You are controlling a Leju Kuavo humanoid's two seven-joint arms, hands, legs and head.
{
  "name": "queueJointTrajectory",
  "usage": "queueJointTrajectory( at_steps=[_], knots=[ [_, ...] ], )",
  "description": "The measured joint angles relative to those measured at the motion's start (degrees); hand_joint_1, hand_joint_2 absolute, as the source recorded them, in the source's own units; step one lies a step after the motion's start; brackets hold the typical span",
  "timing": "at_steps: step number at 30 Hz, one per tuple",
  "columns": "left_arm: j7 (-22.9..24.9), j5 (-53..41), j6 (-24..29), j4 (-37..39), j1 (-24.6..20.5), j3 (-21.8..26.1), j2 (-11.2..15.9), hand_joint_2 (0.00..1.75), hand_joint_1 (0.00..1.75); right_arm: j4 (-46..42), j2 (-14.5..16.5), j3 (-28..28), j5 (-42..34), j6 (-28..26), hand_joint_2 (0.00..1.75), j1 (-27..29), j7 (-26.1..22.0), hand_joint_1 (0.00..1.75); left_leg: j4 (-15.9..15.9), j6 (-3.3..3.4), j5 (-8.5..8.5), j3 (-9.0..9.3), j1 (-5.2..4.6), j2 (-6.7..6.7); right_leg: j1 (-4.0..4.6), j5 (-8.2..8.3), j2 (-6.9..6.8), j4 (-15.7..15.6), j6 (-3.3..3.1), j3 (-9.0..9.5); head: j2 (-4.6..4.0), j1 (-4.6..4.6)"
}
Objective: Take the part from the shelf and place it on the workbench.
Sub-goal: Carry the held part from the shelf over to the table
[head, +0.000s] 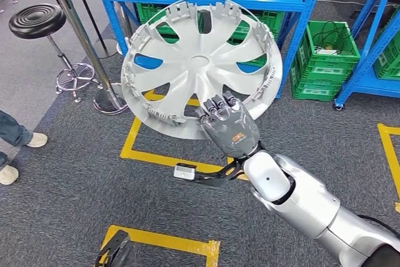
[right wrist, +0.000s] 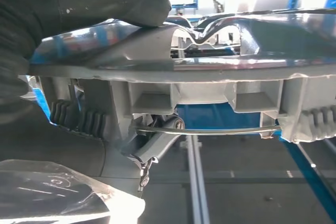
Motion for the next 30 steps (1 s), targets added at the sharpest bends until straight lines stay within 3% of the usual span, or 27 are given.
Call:
queueJointTrajectory(
  at_steps=[7, 10, 12, 14, 16, 18, 19, 21, 22, 24, 26, 27, 28, 30],
  knots=[
    [0.0, -0.2, 0.0, 0.0, 0.0, 0.0, 0.0, 0.0, 0.0, 0.0, 0.7, -1.1, 0.0, 0.0, 1.75, 1.1, -1.1, 1.75, 0.1, -0.11, 0.03, -0.32, -0.07, 0.0, -0.09, 0.18, -0.03, 0.0, 0.11, -0.22, 0.0, 0.01],
    [0.1, -0.3, 0.0, 0.0, 0.0, 0.0, 0.1, 0.0, 0.0, 0.0, 1.0, -1.4, 0.0, 0.0, 1.75, 1.4, -1.5, 1.75, 0.3, 0.66, 0.03, -0.47, -0.28, -0.01, -0.4, 0.58, -0.01, -0.4, 0.71, -0.2, 0.0, -0.04],
    [0.1, -0.4, 0.0, 0.0, -0.1, -0.1, 0.0, 0.0, 0.0, 0.0, 1.3, -2.0, 0.0, -0.1, 1.75, 1.8, -2.0, 1.75, -1.1, 1.31, 0.77, 0.14, 0.05, 0.28, -0.37, 0.45, 0.13, -0.6, 1.19, -0.31, 0.0, -0.02],
    [0.1, -0.6, 0.0, 0.0, -0.2, -0.1, -0.1, 0.0, 0.0, 0.0, 1.4, -2.6, 0.0, -0.1, 1.75, 2.0, -2.3, 1.75, -2.8, 1.55, 1.65, 0.79, 0.56, 0.81, -0.35, -1.82, 0.23, 2.4, 1.75, -1.86, 0.0, 0.21],
    [0.1, -0.8, 0.0, 0.0, -0.2, -0.1, -0.2, 0.0, 0.0, 0.0, 1.4, -2.9, 0.0, -0.2, 1.75, 2.2, -2.4, 1.75, -3.0, 1.53, 1.88, 0.72, 0.72, 1.34, -0.77, -5.45, 0.23, 9.3, 2.51, -5.05, 0.0, 0.39],
    [0.1, -0.8, 0.0, 0.0, -0.2, -0.1, -0.3, 0.0, 0.0, 0.2, 1.3, -3.0, 0.0, -0.2, 1.75, 2.5, -2.3, 1.75, -2.8, 1.16, 1.86, 0.42, 1.04, 1.91, -1.4, -6.7, 0.14, 13.7, 3.37, -6.94, 0.0, 0.38],
    [0.1, -0.8, 0.0, 0.0, -0.2, -0.1, -0.3, 0.0, 0.0, 0.3, 1.3, -3.0, 0.0, -0.2, 1.75, 2.6, -2.3, 1.75, -2.5, 0.81, 1.79, 0.22, 1.32, 2.21, -1.75, -5.83, 0.02, 12.9, 3.83, -6.41, 0.0, 0.38],
    [0.2, -0.9, -0.2, 0.0, -0.3, -0.1, -0.5, 0.0, 0.0, 0.5, 1.4, -3.0, 0.0, -0.2, 1.75, 2.7, -2.3, 1.75, -1.3, -0.27, 1.34, -0.36, 2.02, 2.81, -2.33, -2.84, -1.21, 6.0, 4.95, -2.65, 0.0, 0.43],
    [0.2, -0.9, -0.2, 0.0, -0.3, -0.1, -0.4, 0.0, 0.0, 0.5, 1.4, -3.0, 0.0, -0.2, 1.75, 2.7, -2.2, 1.75, -0.5, -0.93, 1.01, -0.68, 2.17, 3.06, -2.49, -1.9, -1.92, 3.0, 5.22, -1.04, 0.0, 0.51],
    [0.3, -1.1, -0.3, 0.0, -0.3, -0.1, -0.2, 0.0, 0.0, 0.5, 1.4, -3.0, 0.0, -0.2, 1.75, 2.7, -2.2, 1.75, 0.6, -2.04, 0.64, -1.0, 2.12, 3.41, -2.42, -1.8, -2.37, 1.0, 4.36, 0.22, 0.0, 0.4],
    [0.4, -1.3, -0.4, 0.0, -0.3, -0.1, -0.2, 0.0, 0.0, 0.5, 1.4, -3.1, 0.0, -0.2, 1.75, 2.7, -2.2, 1.75, 0.7, -2.65, 0.76, -0.91, 2.15, 3.9, -2.26, -1.68, -1.38, 1.9, 2.71, -0.1, 0.0, 0.11],
    [0.4, -1.3, -0.5, 0.0, -0.3, -0.1, -0.3, 0.0, 0.0, 0.5, 1.4, -3.2, 0.0, -0.2, 1.75, 2.7, -2.2, 1.75, 0.9, -2.86, 0.5, -0.93, 2.29, 3.96, -2.23, -1.52, -1.01, 2.0, 2.21, -0.32, 0.0, -0.02],
    [0.4, -1.4, -0.5, 0.0, -0.3, -0.1, -0.3, 0.0, 0.0, 0.5, 1.4, -3.2, 0.0, -0.2, 1.75, 2.8, -2.2, 1.75, 1.8, -2.92, -0.47, -1.23, 2.38, 3.64, -2.2, -1.34, -0.54, 2.0, 1.8, -0.48, 0.0, -0.15],
    [0.4, -1.4, -0.5, 0.0, -0.4, -0.1, -0.4, 0.0, 0.0, 0.5, 1.4, -3.2, 0.0, -0.2, 1.75, 2.7, -2.0, 1.75, 7.4, -2.67, -4.46, -3.22, 2.21, 2.23, -2.03, -0.95, 0.37, 2.0, 1.03, -0.74, 0.0, -0.53]
  ],
)
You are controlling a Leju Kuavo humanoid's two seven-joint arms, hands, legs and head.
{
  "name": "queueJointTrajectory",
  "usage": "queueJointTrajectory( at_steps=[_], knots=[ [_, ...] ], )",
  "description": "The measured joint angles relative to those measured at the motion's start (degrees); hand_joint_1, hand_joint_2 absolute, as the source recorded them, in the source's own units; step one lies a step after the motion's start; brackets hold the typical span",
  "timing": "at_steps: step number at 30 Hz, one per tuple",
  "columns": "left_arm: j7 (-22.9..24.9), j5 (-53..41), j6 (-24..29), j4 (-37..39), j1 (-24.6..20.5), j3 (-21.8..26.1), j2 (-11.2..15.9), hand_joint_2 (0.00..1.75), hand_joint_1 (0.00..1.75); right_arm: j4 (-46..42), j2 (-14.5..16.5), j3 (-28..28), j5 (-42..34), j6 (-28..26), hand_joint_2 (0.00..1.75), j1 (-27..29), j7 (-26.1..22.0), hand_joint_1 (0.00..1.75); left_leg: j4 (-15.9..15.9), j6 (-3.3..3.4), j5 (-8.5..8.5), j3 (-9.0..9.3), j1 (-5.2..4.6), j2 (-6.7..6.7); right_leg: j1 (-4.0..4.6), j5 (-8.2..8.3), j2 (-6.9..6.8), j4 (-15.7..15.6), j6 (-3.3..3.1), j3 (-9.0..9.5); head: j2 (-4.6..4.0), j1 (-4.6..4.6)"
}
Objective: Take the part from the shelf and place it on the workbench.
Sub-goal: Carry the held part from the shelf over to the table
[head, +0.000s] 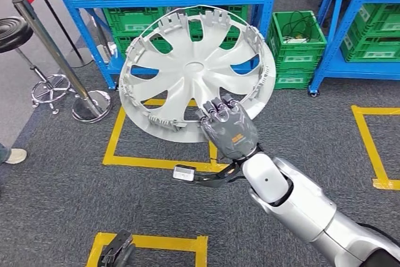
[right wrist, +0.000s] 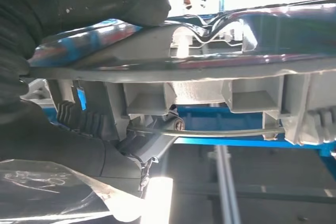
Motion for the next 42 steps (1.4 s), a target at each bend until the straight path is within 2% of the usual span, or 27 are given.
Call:
queueJointTrajectory(
  at_steps=[2, 3, 4, 6, 7, 9, 10, 12, 14, 16, 18, 19, 20, 21, 23, 25, 27, 29, 30, 32, 33, 34, 35, 36, 38, 40, 42],
  knots=[
    [-0.1, -0.1, 0.1, 0.0, 0.0, 0.0, 0.0, 0.0, 0.0, 0.0, 0.0, 0.0, 0.0, 0.0, 1.75, 0.0, 0.2, 1.75, 7.9, 0.6, -4.03, -2.95, -0.55, -1.02, 0.49, 0.27, 1.06, 0.0, -0.51, -0.35, 0.0, -0.28],
    [-0.1, -0.2, 0.2, 0.0, 0.1, 0.0, 0.0, 0.0, 0.0, 0.1, 0.0, 0.0, 0.0, 0.0, 1.75, 0.0, 0.3, 1.75, 10.3, 0.99, -4.78, -3.77, -0.86, -1.2, 0.77, 0.36, 1.65, 0.0, -0.66, -0.49, 0.0, -0.33],
    [-0.2, -0.3, 0.2, 0.0, 0.1, 0.0, 0.0, 0.0, 0.0, 0.1, 0.0, 0.0, 0.0, 0.0, 1.75, 0.0, 0.5, 1.75, 10.4, 1.52, -4.38, -3.59, -1.19, -1.34, 1.05, 0.45, 2.29, 0.0, -0.79, -0.57, 0.0, -0.35],
    [-0.4, -0.4, 0.2, 0.0, 0.0, 0.0, -0.1, 0.0, 0.0, 0.2, 0.0, 0.0, 0.0, 0.0, 1.75, 0.0, 0.7, 1.75, 4.9, 3.0, -1.24, -0.56, -1.9, -2.41, 1.5, 0.55, 3.63, 0.0, -0.91, -0.58, 0.0, -0.34],
    [-0.5, -0.5, 0.1, 0.0, 0.0, 0.0, 0.0, 0.0, 0.0, 0.2, 0.0, 0.0, 0.0, 0.0, 1.75, 0.0, 0.7, 1.75, 1.4, 3.9, 0.08, 1.3, -2.05, -3.85, 1.62, 0.63, 4.21, 0.0, -0.88, -0.65, 0.0, -0.23],
    [-0.6, -0.5, 0.0, 0.0, 0.0, 0.0, 0.0, 0.0, 0.0, 0.2, 0.0, 0.0, 0.0, -0.1, 1.75, -0.1, 0.8, 1.75, -3.0, 4.99, 1.28, 3.39, -2.31, -6.23, 1.39, 0.86, 5.28, 0.1, -0.55, -1.05, 0.0, -0.11],
    [-0.7, -0.5, 0.0, 0.0, 0.0, 0.0, 0.0, 0.0, 0.0, 0.2, 0.1, 0.0, 0.0, -0.1, 1.75, -0.1, 0.8, 1.75, -3.5, 5.21, 1.11, 3.59, -2.4, -6.63, 1.12, 1.06, 5.79, 0.0, -0.24, -1.37, 0.0, -0.2],
    [-0.7, -0.5, -0.1, 0.0, -0.2, 0.0, -0.1, 0.0, 0.0, 0.3, 0.1, 0.0, 0.0, -0.2, 1.75, 0.0, 0.9, 1.75, -4.9, 5.07, 1.32, 3.97, -2.51, -5.48, 0.86, 1.38, 6.5, -0.3, 0.49, -1.96, 0.0, -0.62],
    [-0.8, -0.5, -0.1, 0.0, -0.4, 0.0, -0.2, 0.0, 0.0, 0.3, 0.1, -0.1, 0.0, -0.2, 1.75, -0.1, 1.0, 1.75, -6.4, 4.89, 1.81, 4.57, -2.19, -4.11, 1.14, 0.28, 4.57, 1.1, 1.14, -3.09, 0.0, -0.38],
    [-0.9, -0.6, -0.2, 0.0, -0.3, 0.0, -0.3, 0.0, 0.0, 0.4, 0.1, -0.1, 0.0, -0.3, 1.75, -0.2, 1.1, 1.75, -7.0, 4.91, 2.13, 4.78, -2.07, -2.78, 1.3, -2.71, 1.48, 6.7, 1.61, -5.82, 0.0, -0.05],
    [-0.9, -0.7, -0.2, 0.0, -0.2, 0.0, -0.4, 0.0, 0.0, 0.5, 0.1, -0.1, 0.0, -0.3, 1.75, -0.2, 1.2, 1.75, -7.0, 4.94, 2.15, 4.74, -2.1, -1.33, 1.22, -4.79, 0.29, 12.7, 1.91, -8.55, 0.0, 0.02],
    [-0.9, -0.8, -0.1, 0.0, -0.2, 0.0, -0.5, 0.0, 0.0, 0.7, 0.1, -0.1, 0.0, -0.3, 1.75, -0.2, 1.2, 1.75, -7.0, 4.92, 2.12, 4.73, -2.1, -0.63, 1.2, -4.54, 0.06, 13.4, 1.99, -8.76, 0.0, 0.02],
    [-0.9, -0.9, -0.1, 0.0, -0.2, 0.0, -0.5, 0.0, 0.0, 0.8, 0.1, 0.0, 0.0, -0.3, 1.75, -0.2, 1.2, 1.75, -6.9, 4.88, 2.11, 4.73, -2.1, -0.01, 1.21, -3.36, -0.17, 11.9, 1.98, -7.78, 0.0, 0.03],
    [-0.9, -1.0, -0.1, 0.0, -0.3, 0.0, -0.6, 0.0, 0.0, 0.9, 0.1, 0.0, 0.0, -0.3, 1.75, -0.2, 1.3, 1.75, -6.9, 4.78, 2.07, 4.75, -2.11, 0.54, 1.26, -1.63, -0.71, 8.3, 1.87, -5.73, 0.0, 0.03],
    [-0.8, -1.2, -0.1, 0.0, -0.5, 0.0, -0.7, 0.0, 0.0, 1.0, 0.1, 0.0, 0.0, -0.3, 1.75, -0.3, 1.4, 1.75, -6.6, 4.35, 1.95, 4.73, -2.3, 1.45, 1.74, 0.53, -2.92, 0.8, 1.11, -1.36, 0.0, -0.01],
    [-0.8, -1.3, -0.1, 0.0, -0.5, 0.0, -0.8, 0.0, 0.0, 1.1, 0.2, 0.0, 0.0, -0.4, 1.75, -0.5, 1.6, 1.75, -6.5, 3.71, 1.93, 4.72, -2.51, 2.25, 2.22, 0.87, -3.86, -2.1, 0.17, 0.37, 0.0, -0.07],
    [-0.7, -1.4, 0.0, 0.0, -0.6, 0.0, -0.9, 0.0, 0.0, 1.2, 0.2, 0.0, 0.0, -0.5, 1.75, -0.7, 1.8, 1.75, -6.5, 3.06, 1.92, 4.73, -2.49, 2.96, 2.14, 1.39, -2.67, -2.2, -0.53, 0.32, 0.0, -0.07],
    [-0.6, -1.5, 0.1, 0.0, -0.7, 0.0, -0.9, 0.0, 0.0, 1.3, 0.2, 0.0, 0.0, -0.5, 1.75, -0.7, 1.9, 1.75, -4.8, 2.45, 0.38, 4.16, -2.33, 1.76, 1.77, 1.93, -1.66, -2.6, -1.11, 0.27, 0.0, -0.13],
    [-0.5, -1.6, 0.2, 0.0, -0.7, 0.0, -0.8, 0.0, 0.0, 1.3, 0.2, 0.0, 0.0, -0.5, 1.75, -0.7, 1.9, 1.75, -2.3, 2.19, -1.34, 3.22, -2.25, 0.64, 1.57, 2.15, -1.16, -2.7, -1.33, 0.26, 0.0, -0.21],
    [-0.4, -1.8, 0.2, 0.0, -0.5, 0.0, -0.8, 0.0, 0.0, 1.6, 0.3, 0.2, 0.0, -0.5, 1.75, -0.7, 2.1, 1.75, 5.1, 1.92, -5.31, 0.36, -2.17, -1.05, 1.51, 2.29, -0.08, -2.7, -1.5, 0.1, 0.0, -0.33],
    [-0.3, -1.8, 0.2, 0.0, -0.4, 0.0, -0.8, 0.0, 0.0, 1.7, 0.3, 0.3, 0.0, -0.5, 1.75, -0.7, 2.2, 1.75, 8.2, 1.85, -6.45, -0.84, -2.16, -1.29, 1.52, 2.33, 0.56, -2.6, -1.51, 0.04, 0.0, -0.35],
    [-0.3, -1.9, 0.2, 0.0, -0.4, 0.0, -0.8, 0.0, 0.0, 1.8, 0.3, 0.4, 0.0, -0.5, 1.75, -0.7, 2.3, 1.75, 9.6, 1.84, -6.49, -1.3, -2.15, -1.38, 1.51, 2.35, 1.24, -2.5, -1.49, -0.01, 0.0, -0.35],
    [-0.2, -1.9, 0.2, 0.0, -0.4, 0.0, -0.8, 0.0, 0.0, 1.9, 0.3, 0.4, 0.0, -0.5, 1.75, -0.7, 2.4, 1.75, 8.7, 1.88, -5.39, -0.76, -2.12, -1.47, 1.49, 2.37, 1.96, -2.4, -1.45, -0.05, 0.0, -0.36],
    [-0.2, -2.0, 0.2, 0.0, -0.4, 0.0, -0.8, 0.0, 0.0, 2.0, 0.3, 0.4, 0.0, -0.5, 1.75, -0.7, 2.5, 1.75, 5.7, 1.95, -3.44, 0.71, -2.04, -1.82, 1.45, 2.34, 2.65, -2.2, -1.36, -0.08, 0.0, -0.36],
    [-0.1, -2.1, 0.2, 0.0, -0.4, 0.0, -0.8, 0.0, 0.0, 2.1, 0.3, 0.5, 0.0, -0.5, 1.75, -0.8, 2.6, 1.75, -1.6, 2.13, -0.33, 4.25, -1.74, -3.93, 1.4, 2.26, 3.91, -1.7, -1.0, -0.36, 0.0, -0.32],
    [0.0, -2.2, 0.2, 0.0, -0.5, 0.0, -0.8, 0.0, 0.0, 2.2, 0.3, 0.5, 0.0, -0.6, 1.75, -0.9, 2.7, 1.75, -5.0, 2.31, 0.1, 5.72, -1.66, -5.5, 1.33, 2.46, 5.01, -1.3, -0.29, -1.05, 0.0, -0.31],
    [0.0, -2.3, 0.2, 0.0, -0.7, 0.0, -0.9, 0.0, 0.0, 2.3, 0.3, 0.5, 0.0, -0.7, 1.75, -1.0, 2.8, 1.75, -5.4, 2.78, 0.05, 5.66, -1.8, -4.88, 1.14, 2.85, 5.93, -1.4, 0.53, -1.66, 0.0, -0.32]
  ],
)
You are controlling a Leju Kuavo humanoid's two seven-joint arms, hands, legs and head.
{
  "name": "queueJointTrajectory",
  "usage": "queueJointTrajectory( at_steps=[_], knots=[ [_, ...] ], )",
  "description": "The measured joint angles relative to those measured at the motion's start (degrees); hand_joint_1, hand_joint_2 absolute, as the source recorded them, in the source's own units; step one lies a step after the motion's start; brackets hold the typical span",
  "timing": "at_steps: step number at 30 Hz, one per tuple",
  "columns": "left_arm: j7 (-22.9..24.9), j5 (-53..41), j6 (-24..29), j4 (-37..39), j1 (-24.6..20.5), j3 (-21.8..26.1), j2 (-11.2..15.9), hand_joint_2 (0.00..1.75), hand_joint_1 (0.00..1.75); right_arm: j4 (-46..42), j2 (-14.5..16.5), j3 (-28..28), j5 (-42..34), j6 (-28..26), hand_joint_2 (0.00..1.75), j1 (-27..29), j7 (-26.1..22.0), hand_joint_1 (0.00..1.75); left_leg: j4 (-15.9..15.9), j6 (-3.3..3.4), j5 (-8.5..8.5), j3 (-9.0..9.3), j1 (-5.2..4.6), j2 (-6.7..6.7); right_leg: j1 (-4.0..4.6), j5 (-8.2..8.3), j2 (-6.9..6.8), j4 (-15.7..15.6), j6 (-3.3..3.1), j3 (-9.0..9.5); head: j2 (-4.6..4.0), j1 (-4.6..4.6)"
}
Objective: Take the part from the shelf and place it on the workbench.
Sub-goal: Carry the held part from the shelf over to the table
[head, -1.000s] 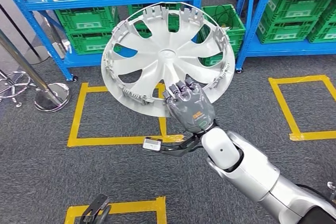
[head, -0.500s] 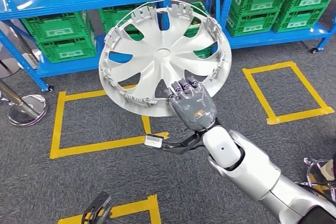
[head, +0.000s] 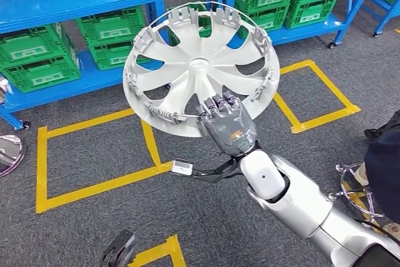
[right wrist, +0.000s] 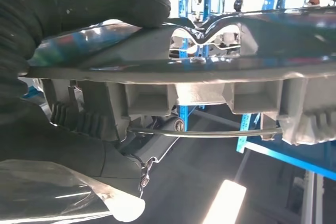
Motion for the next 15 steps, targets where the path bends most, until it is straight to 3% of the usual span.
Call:
queueJointTrajectory(
  at_steps=[1, 3, 5, 7, 8, 9, 11, 13, 15],
  knots=[
    [0.0, 0.0, 0.0, 0.0, -0.1, 0.0, -0.1, 0.0, 0.0, 0.0, 0.0, 0.0, 0.0, 0.0, 1.75, 0.0, 0.0, 1.75, -0.2, 0.37, 0.19, 0.0, 0.02, 0.53, -0.04, -0.14, -0.38, 0.1, 0.32, -0.35, 0.0, 0.05],
    [0.0, -0.1, 0.0, 0.0, -0.2, 0.0, -0.2, 0.0, 0.0, 0.1, 0.0, 0.0, 0.0, 0.0, 1.75, 0.0, 0.1, 1.75, -0.6, 1.16, 0.6, -0.02, 0.1, 1.67, 0.03, -2.14, -2.8, 3.1, 0.83, -2.07, 0.0, 0.41],
    [0.0, -0.1, 0.1, 0.0, -0.2, 0.0, -0.1, 0.0, 0.0, 0.2, 0.0, 0.1, 0.0, 0.0, 1.75, -0.1, 0.1, 1.75, -0.6, 1.51, 0.72, -0.19, -0.05, 2.88, 0.05, -5.75, -5.19, 10.4, 1.18, -5.47, 0.0, 0.74],
    [0.1, -0.1, 0.1, 0.0, -0.2, 0.0, -0.1, 0.0, 0.0, 0.3, 0.0, 0.2, 0.0, 0.0, 1.75, 0.0, 0.0, 1.75, -0.6, 1.54, 0.73, -0.27, -0.14, 4.18, 0.04, -7.39, -5.69, 16.1, 1.36, -7.92, 0.0, 0.75],
    [0.1, -0.1, 0.0, 0.0, -0.2, 0.0, -0.2, 0.0, 0.0, 0.4, 0.0, 0.2, 0.0, 0.0, 1.75, 0.0, 0.0, 1.75, -0.6, 1.54, 0.72, -0.27, -0.16, 4.77, 0.06, -6.74, -5.81, 15.9, 1.34, -7.69, 0.0, 0.76],
    [0.1, -0.1, 0.0, 0.0, -0.2, 0.0, -0.2, 0.0, 0.0, 0.4, 0.0, 0.2, 0.0, 0.0, 1.75, 0.1, 0.0, 1.75, -0.6, 1.53, 0.7, -0.24, -0.17, 5.31, 0.08, -5.26, -6.05, 13.5, 1.22, -6.35, 0.0, 0.76],
    [0.1, -0.1, 0.0, 0.0, -0.3, 0.0, -0.2, 0.0, 0.0, 0.5, 0.0, 0.3, 0.0, 0.0, 1.75, -0.1, 0.0, 1.75, -0.6, 1.34, 0.59, -0.2, -0.36, 6.3, 0.39, -2.15, -7.89, 5.7, 0.78, -2.05, 0.0, 0.78],
    [0.1, -0.1, 0.0, 0.0, -0.3, 0.0, -0.3, 0.0, 0.0, 0.5, 0.0, 0.3, 0.0, -0.1, 1.75, -0.5, 0.0, 1.75, -0.4, 0.83, 0.53, -0.27, -0.72, 7.22, 0.84, -1.09, -9.45, 0.8, 0.09, 0.66, 0.0, 0.68],
    [0.1, -0.1, 0.0, 0.0, -0.3, 0.0, -0.3, 0.0, 0.0, 0.5, 0.0, 0.3, 0.0, -0.1, 1.75, -0.6, 0.1, 1.75, -0.4, 0.27, 0.58, -0.25, -0.88, 8.29, 1.04, -1.07, -8.91, 0.0, -0.58, 0.91, 0.0, 0.53]
  ],
)
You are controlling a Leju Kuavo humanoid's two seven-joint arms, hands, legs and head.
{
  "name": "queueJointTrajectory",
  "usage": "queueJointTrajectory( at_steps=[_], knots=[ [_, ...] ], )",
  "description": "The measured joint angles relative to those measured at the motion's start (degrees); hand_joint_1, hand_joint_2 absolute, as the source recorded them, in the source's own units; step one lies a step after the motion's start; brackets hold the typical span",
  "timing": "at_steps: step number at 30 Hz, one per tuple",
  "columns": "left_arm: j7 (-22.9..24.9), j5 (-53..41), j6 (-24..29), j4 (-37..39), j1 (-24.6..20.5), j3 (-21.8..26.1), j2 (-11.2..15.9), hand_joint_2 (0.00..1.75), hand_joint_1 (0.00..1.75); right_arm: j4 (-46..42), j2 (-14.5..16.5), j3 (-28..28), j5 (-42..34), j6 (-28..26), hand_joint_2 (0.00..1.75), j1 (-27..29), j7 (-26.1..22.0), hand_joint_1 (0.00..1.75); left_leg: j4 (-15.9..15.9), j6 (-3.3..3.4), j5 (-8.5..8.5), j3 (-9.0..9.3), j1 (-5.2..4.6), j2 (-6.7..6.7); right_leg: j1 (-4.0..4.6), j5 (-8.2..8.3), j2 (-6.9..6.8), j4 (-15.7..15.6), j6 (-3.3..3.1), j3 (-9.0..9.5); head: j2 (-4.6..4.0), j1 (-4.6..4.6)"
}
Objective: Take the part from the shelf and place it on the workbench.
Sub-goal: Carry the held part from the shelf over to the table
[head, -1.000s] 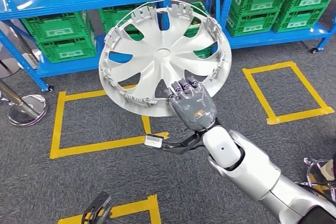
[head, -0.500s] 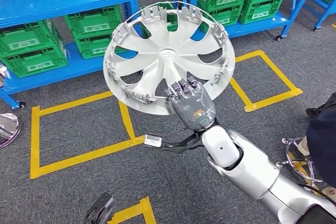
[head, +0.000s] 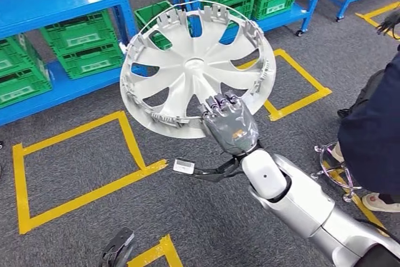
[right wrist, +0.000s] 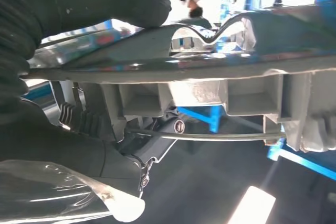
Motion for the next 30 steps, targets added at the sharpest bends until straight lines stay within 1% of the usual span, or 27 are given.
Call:
queueJointTrajectory(
  at_steps=[1, 2, 3, 5, 6, 7, 8, 9, 10, 11, 12, 13, 14, 16, 17, 18, 19, 20, 21, 22, 23, 24, 25, 27, 28, 29, 30],
  knots=[
    [0.0, 0.0, 0.0, 0.0, 0.0, 0.0, 0.0, 0.0, 0.0, 0.0, 0.0, 0.0, 0.0, 0.0, 1.75, 0.1, 0.0, 1.75, 0.1, -0.29, -0.2, 0.02, 0.08, 0.19, -0.11, 0.19, 0.55, -0.1, -0.3, -0.04, 0.0, -0.02],
    [0.0, 0.0, 0.0, 0.0, -0.1, 0.0, 0.0, 0.0, 0.0, 0.0, 0.0, 0.0, 0.0, 0.0, 1.75, 0.1, 0.0, 1.75, 0.7, -0.58, -0.79, -0.14, 0.18, -0.31, -0.25, 0.37, 1.08, -0.3, -0.59, -0.04, 0.0, -0.07],
    [0.0, 0.0, -0.1, 0.0, -0.1, 0.0, 0.0, 0.0, 0.0, 0.0, -0.1, 0.0, 0.0, 0.0, 1.75, 0.2, 0.0, 1.75, 2.1, -0.84, -1.94, -0.69, 0.28, -1.33, -0.42, 0.54, 1.55, -0.4, -0.88, -0.03, 0.0, -0.18],
    [0.0, -0.1, -0.1, 0.0, -0.1, 0.0, 0.1, 0.0, 0.0, 0.1, -0.1, 0.0, 0.0, 0.0, 1.75, 0.2, -0.1, 1.75, 8.6, -1.18, -5.6, -3.38, 0.41, -3.82, -0.56, 0.74, 2.6, -0.5, -1.26, -0.13, 0.0, -0.51],
    [0.0, -0.1, -0.1, 0.0, 0.0, 0.0, 0.0, 0.0, 0.0, 0.1, 0.0, 0.0, 0.0, 0.0, 1.75, 0.3, -0.1, 1.75, 12.4, -1.24, -7.19, -5.03, 0.41, -4.44, -0.54, 0.8, 3.23, -0.5, -1.38, -0.22, 0.0, -0.62],
    [0.0, -0.1, -0.1, 0.0, 0.2, 0.0, 0.0, 0.0, 0.0, 0.2, 0.0, 0.0, 0.0, 0.0, 1.75, 0.4, -0.2, 1.75, 15.1, -1.27, -7.92, -6.22, 0.42, -4.72, -0.52, 0.85, 3.94, -0.4, -1.43, -0.28, 0.0, -0.65],
    [0.1, -0.2, -0.1, 0.0, 0.2, 0.0, 0.1, 0.0, 0.0, 0.3, 0.0, 0.0, 0.0, 0.0, 1.75, 0.5, -0.3, 1.75, 15.8, -1.25, -7.46, -6.52, 0.42, -4.83, -0.5, 0.89, 4.66, -0.4, -1.45, -0.31, 0.0, -0.65],
    [0.1, -0.2, -0.2, 0.0, 0.3, 0.0, 0.1, 0.0, 0.0, 0.4, -0.1, 0.0, 0.0, 0.0, 1.75, 0.7, -0.3, 1.75, 14.2, -1.17, -5.94, -5.8, 0.43, -4.96, -0.5, 0.92, 5.38, -0.3, -1.44, -0.32, 0.0, -0.66],
    [0.1, -0.3, -0.2, 0.0, 0.3, 0.0, 0.1, 0.0, 0.0, 0.5, -0.1, 0.0, 0.0, 0.0, 1.75, 0.8, -0.4, 1.75, 10.9, -1.06, -3.8, -4.3, 0.48, -5.43, -0.53, 0.92, 6.05, -0.2, -1.39, -0.32, 0.0, -0.66],
    [0.1, -0.3, -0.2, 0.0, 0.2, 0.0, 0.1, 0.0, 0.0, 0.5, -0.1, 0.0, 0.0, 0.0, 1.75, 0.8, -0.4, 1.75, 7.3, -0.9, -2.04, -2.64, 0.58, -6.59, -0.52, 0.93, 6.7, 0.0, -1.25, -0.4, 0.0, -0.65],
    [0.1, -0.4, -0.2, 0.0, 0.2, 0.0, 0.1, 0.0, 0.0, 0.6, -0.1, 0.0, 0.0, 0.0, 1.75, 0.9, -0.4, 1.75, 4.0, -0.76, -0.97, -1.19, 0.72, -7.72, -0.5, 0.97, 7.35, 0.2, -1.02, -0.63, 0.0, -0.62],
    [0.1, -0.5, -0.2, 0.0, 0.2, 0.0, 0.1, 0.0, 0.0, 0.6, -0.1, 0.0, 0.0, 0.0, 1.75, 0.8, -0.5, 1.75, 1.9, -0.63, -0.56, -0.33, 0.8, -8.65, -0.53, 1.1, 7.93, 0.4, -0.67, -0.94, 0.0, -0.6],
    [0.1, -0.5, -0.2, 0.0, 0.1, 0.0, 0.1, 0.0, 0.0, 0.6, -0.1, -0.1, 0.0, 0.0, 1.75, 0.8, -0.5, 1.75, 1.0, -0.52, -0.72, 0.0, 0.79, -9.13, -0.6, 1.28, 8.49, 0.4, -0.29, -1.27, 0.0, -0.6],
    [0.2, -0.5, -0.2, 0.0, 0.1, 0.0, 0.0, 0.0, 0.0, 0.6, -0.1, -0.1, 0.0, 0.0, 1.75, 1.0, -0.5, 1.75, 0.5, -0.11, -0.62, 0.08, 0.77, -8.27, -0.8, 1.58, 9.22, 0.3, 0.43, -1.82, 0.0, -0.62],
    [0.2, -0.6, -0.1, 0.0, 0.0, 0.0, -0.1, 0.0, 0.0, 0.7, -0.1, -0.1, 0.0, 0.0, 1.75, 1.1, -0.5, 1.75, 0.3, 0.24, -0.44, 0.15, 0.83, -7.71, -0.78, 1.24, 8.6, 0.7, 0.67, -2.22, 0.0, -0.54],
    [0.2, -0.6, -0.1, 0.0, -0.1, 0.0, -0.2, 0.0, 0.0, 0.7, -0.2, -0.2, 0.0, 0.0, 1.75, 1.2, -0.5, 1.75, 0.1, 0.63, -0.25, 0.19, 0.92, -7.13, -0.75, 0.35, 7.44, 2.0, 0.89, -2.99, 0.0, -0.3],
    [0.2, -0.6, -0.1, 0.0, -0.2, 0.0, -0.2, 0.0, 0.0, 0.7, -0.2, -0.2, 0.0, 0.0, 1.75, 1.3, -0.6, 1.75, 0.0, 0.95, -0.11, 0.2, 0.98, -6.52, -0.75, -1.13, 5.93, 4.6, 1.1, -4.3, 0.0, -0.1],
    [0.2, -0.6, -0.1, 0.0, -0.1, 0.0, -0.2, 0.0, 0.0, 0.7, -0.2, -0.3, 0.0, 0.0, 1.75, 1.3, -0.6, 1.75, -0.1, 1.12, -0.08, 0.15, 0.9, -5.9, -0.75, -2.94, 4.47, 8.2, 1.31, -5.99, 0.0, 0.12],
    [0.2, -0.6, -0.1, 0.0, 0.0, 0.0, -0.2, 0.0, 0.0, 0.7, -0.2, -0.3, 0.0, 0.0, 1.75, 1.4, -0.6, 1.75, 0.0, 1.19, -0.07, 0.08, 0.84, -5.27, -0.83, -4.57, 3.7, 12.2, 1.51, -7.77, 0.0, 0.24],
    [0.2, -0.6, -0.1, 0.0, 0.1, 0.0, -0.2, 0.0, 0.0, 0.7, -0.2, -0.3, 0.0, -0.1, 1.75, 1.5, -0.7, 1.75, 0.0, 1.2, -0.07, 0.04, 0.8, -4.59, -0.89, -5.53, 3.32, 15.2, 1.67, -9.13, 0.0, 0.25],
    [0.2, -0.6, 0.0, 0.0, 0.1, 0.0, -0.3, 0.0, 0.0, 0.8, -0.2, -0.3, 0.0, -0.1, 1.75, 1.6, -0.7, 1.75, 0.0, 1.19, -0.08, 0.03, 0.79, -3.91, -0.92, -5.47, 3.11, 16.3, 1.77, -9.51, 0.0, 0.26],
    [0.2, -0.6, 0.0, 0.0, 0.1, 0.0, -0.3, 0.0, 0.0, 0.8, -0.3, -0.3, 0.0, -0.1, 1.75, 1.7, -0.7, 1.75, 0.0, 1.17, -0.1, 0.04, 0.79, -3.31, -0.94, -4.44, 2.86, 15.1, 1.8, -8.72, 0.0, 0.27],
    [0.2, -0.6, 0.1, 0.0, 0.1, 0.0, -0.4, 0.0, 0.0, 0.8, -0.3, -0.3, 0.0, -0.1, 1.75, 1.7, -0.7, 1.75, 0.0, 1.09, -0.15, 0.09, 0.79, -2.73, -0.93, -2.72, 2.36, 11.7, 1.75, -6.79, 0.0, 0.27],
    [0.2, -0.6, 0.2, 0.0, 0.1, 0.0, -0.5, 0.0, 0.0, 0.8, -0.4, -0.3, 0.0, -0.1, 1.75, 1.7, -0.6, 1.75, 0.0, 0.73, -0.3, 0.15, 0.59, -1.76, -0.61, -0.32, 0.2, 3.8, 1.39, -2.39, 0.0, 0.27],
    [0.2, -0.6, 0.2, 0.0, 0.1, 0.0, -0.5, 0.0, 0.0, 0.8, -0.4, -0.3, 0.0, -0.1, 1.75, 1.7, -0.6, 1.75, 0.1, 0.46, -0.36, 0.16, 0.41, -1.34, -0.43, 0.14, -0.48, 1.4, 1.02, -1.02, 0.0, 0.25],
    [0.2, -0.6, 0.3, 0.0, 0.1, 0.0, -0.5, 0.0, 0.0, 0.8, -0.4, -0.4, 0.0, -0.1, 1.75, 1.7, -0.6, 1.75, 0.1, 0.2, -0.39, 0.16, 0.23, -0.93, -0.24, 0.08, -0.76, 0.4, 0.67, -0.52, 0.0, 0.23],
    [0.2, -0.6, 0.3, 0.0, 0.1, 0.0, -0.5, 0.0, 0.0, 0.8, -0.5, -0.4, 0.0, -0.2, 1.75, 1.8, -0.5, 1.75, 0.1, -0.07, -0.4, 0.19, 0.11, -0.45, -0.13, 0.17, -0.18, 0.3, 0.26, -0.49, 0.0, 0.23]
  ],
)
